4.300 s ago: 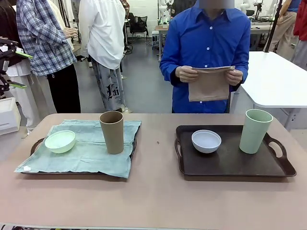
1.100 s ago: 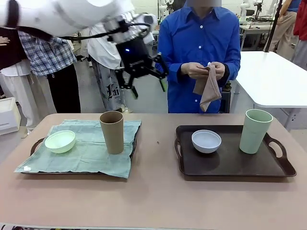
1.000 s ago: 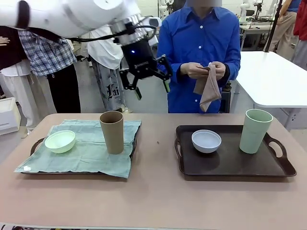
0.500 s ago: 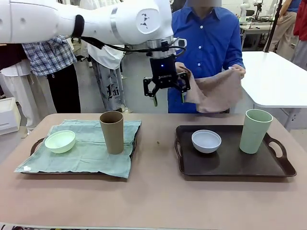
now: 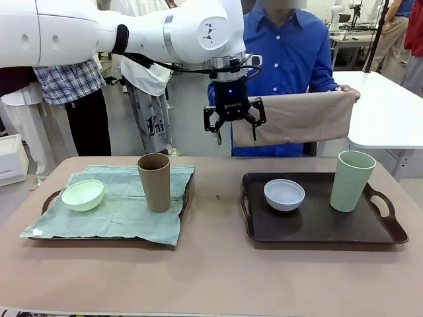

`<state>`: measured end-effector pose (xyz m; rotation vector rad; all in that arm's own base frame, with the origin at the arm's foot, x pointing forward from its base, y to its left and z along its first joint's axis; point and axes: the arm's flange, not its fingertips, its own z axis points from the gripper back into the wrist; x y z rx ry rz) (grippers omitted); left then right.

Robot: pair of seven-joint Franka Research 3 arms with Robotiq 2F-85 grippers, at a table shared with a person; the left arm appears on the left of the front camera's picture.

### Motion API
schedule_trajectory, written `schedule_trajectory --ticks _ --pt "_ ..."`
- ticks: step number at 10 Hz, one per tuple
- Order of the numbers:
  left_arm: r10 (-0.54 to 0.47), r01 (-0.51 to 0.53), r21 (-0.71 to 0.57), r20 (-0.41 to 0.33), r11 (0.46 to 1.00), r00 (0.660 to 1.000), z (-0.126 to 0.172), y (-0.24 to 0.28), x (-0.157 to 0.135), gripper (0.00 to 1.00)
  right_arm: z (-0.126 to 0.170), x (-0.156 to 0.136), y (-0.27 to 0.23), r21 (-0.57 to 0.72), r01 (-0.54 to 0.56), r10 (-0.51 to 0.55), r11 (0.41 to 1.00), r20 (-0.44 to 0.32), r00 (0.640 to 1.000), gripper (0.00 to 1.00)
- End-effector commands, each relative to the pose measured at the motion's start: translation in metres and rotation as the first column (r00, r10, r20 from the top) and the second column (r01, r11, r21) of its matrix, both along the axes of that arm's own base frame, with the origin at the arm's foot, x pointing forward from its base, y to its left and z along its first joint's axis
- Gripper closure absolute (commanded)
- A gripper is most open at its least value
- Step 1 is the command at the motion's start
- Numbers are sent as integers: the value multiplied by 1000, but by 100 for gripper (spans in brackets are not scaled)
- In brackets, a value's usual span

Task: Set up a tray with a mat and arrange the tableware.
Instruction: Pick up the Picnic Bowl and Reusable plastic cup from the Handle tray in front of the human's position and hold them in the air.

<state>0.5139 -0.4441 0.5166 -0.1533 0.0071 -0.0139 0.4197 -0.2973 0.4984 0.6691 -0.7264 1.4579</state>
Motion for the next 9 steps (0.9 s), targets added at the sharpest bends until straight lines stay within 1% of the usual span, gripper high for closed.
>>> schedule_trajectory --ticks 1,2,3,4,5,6,7,9 --pt "-5 5 3 -4 1000 1000 -2 -3 -2 0 2 4 -3 -20 -41 41 999 17 999 0" --pt "-5 5 3 -4 1000 1000 -2 -3 -2 0 2 4 -3 -20 -41 41 999 17 999 0" --pt "-2 2 2 -2 1000 1000 -2 -2 -1 0 2 1 0 -5 -7 7 1000 10 1000 0" --pt "-24 24 4 37 1000 999 -10 -6 -16 0 -17 4 25 -16 -43 44 999 61 997 0" --pt "-39 39 2 56 999 998 -13 -12 -27 0 -38 10 47 -46 -86 90 995 77 993 0" --pt "-39 40 -14 82 999 996 -16 -16 -35 0 -59 11 66 -72 -124 129 990 70 989 0" --pt "-40 44 -31 96 999 995 -19 -19 -40 0 -72 12 85 -89 -151 158 984 77 984 0" --pt "-65 69 -40 99 997 993 -32 -27 -43 0 -86 14 115 -116 -204 213 972 73 974 0"
